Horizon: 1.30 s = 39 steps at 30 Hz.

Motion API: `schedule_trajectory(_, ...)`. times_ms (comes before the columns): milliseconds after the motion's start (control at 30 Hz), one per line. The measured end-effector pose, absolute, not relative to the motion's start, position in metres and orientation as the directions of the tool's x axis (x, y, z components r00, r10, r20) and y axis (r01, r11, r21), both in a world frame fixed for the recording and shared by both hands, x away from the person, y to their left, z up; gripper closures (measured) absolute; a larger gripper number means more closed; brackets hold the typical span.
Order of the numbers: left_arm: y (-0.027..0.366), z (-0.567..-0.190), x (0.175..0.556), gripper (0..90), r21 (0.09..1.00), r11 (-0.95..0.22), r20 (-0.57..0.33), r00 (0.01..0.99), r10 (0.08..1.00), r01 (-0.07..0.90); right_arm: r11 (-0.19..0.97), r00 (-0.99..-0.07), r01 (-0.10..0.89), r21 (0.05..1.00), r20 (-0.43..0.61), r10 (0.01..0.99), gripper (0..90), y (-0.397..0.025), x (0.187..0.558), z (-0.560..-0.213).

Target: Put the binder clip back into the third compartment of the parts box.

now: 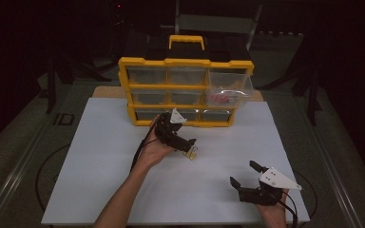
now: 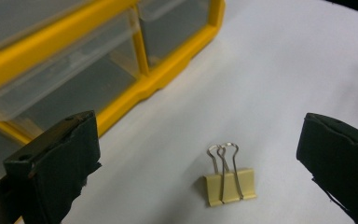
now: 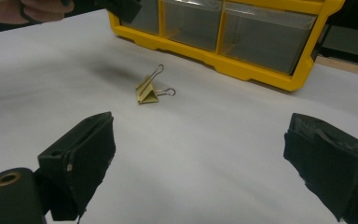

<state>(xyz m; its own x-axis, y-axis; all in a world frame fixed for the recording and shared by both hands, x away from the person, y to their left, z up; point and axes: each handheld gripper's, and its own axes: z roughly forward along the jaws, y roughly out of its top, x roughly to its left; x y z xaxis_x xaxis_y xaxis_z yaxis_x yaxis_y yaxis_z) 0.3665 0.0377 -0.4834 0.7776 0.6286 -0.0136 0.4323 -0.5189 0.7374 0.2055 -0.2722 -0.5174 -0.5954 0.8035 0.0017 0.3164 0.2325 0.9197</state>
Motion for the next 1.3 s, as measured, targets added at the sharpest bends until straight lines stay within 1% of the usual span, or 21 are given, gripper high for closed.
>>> schedule_trajectory(333, 0.029, -0.506, 0.36, 0.1, 0.712, -0.528, -0.034, 0.773, 0.633, 0.463, 0.232, -0.593, 0.317, 0.92, 0.001, 0.805, 8.4, -0.272, 0.205, -0.517)
schedule_trajectory(567, 0.023, -0.518, 0.358, 0.1, 0.692, -0.543, -0.027, 0.769, 0.639, 0.476, 0.233, -0.594, 0.316, 0.92, 0.0, 0.805, 8.5, -0.272, 0.205, -0.517)
schedule_trajectory(900, 0.015, -0.538, 0.356, 3.8, 0.664, -0.547, -0.032, 0.75, 0.66, 0.51, 0.233, -0.589, 0.319, 0.919, 0.0, 0.808, 8.5, -0.272, 0.205, -0.517)
schedule_trajectory(1067, 0.012, -0.547, 0.354, 10.0, 0.658, -0.558, -0.031, 0.758, 0.652, 0.506, 0.235, -0.589, 0.318, 0.918, -0.003, 0.808, 8.5, -0.272, 0.205, -0.517)
schedule_trajectory(1133, 0.011, -0.55, 0.354, 12.7, 0.65, -0.557, -0.052, 0.761, 0.647, 0.518, 0.233, -0.588, 0.319, 0.919, -0.001, 0.809, 8.5, -0.272, 0.205, -0.517)
schedule_trajectory(1233, 0.009, -0.553, 0.354, 15.6, 0.64, -0.564, -0.051, 0.761, 0.646, 0.522, 0.234, -0.588, 0.319, 0.918, -0.001, 0.809, 8.5, -0.272, 0.206, -0.517)
schedule_trajectory(1267, 0.007, -0.557, 0.355, 19.8, 0.631, -0.563, -0.062, 0.759, 0.649, 0.533, 0.235, -0.586, 0.32, 0.918, -0.003, 0.81, 8.5, -0.272, 0.205, -0.517)
schedule_trajectory(1300, 0.006, -0.558, 0.355, 21.8, 0.631, -0.561, -0.057, 0.753, 0.655, 0.536, 0.235, -0.587, 0.321, 0.918, -0.002, 0.81, 8.5, -0.272, 0.205, -0.517)
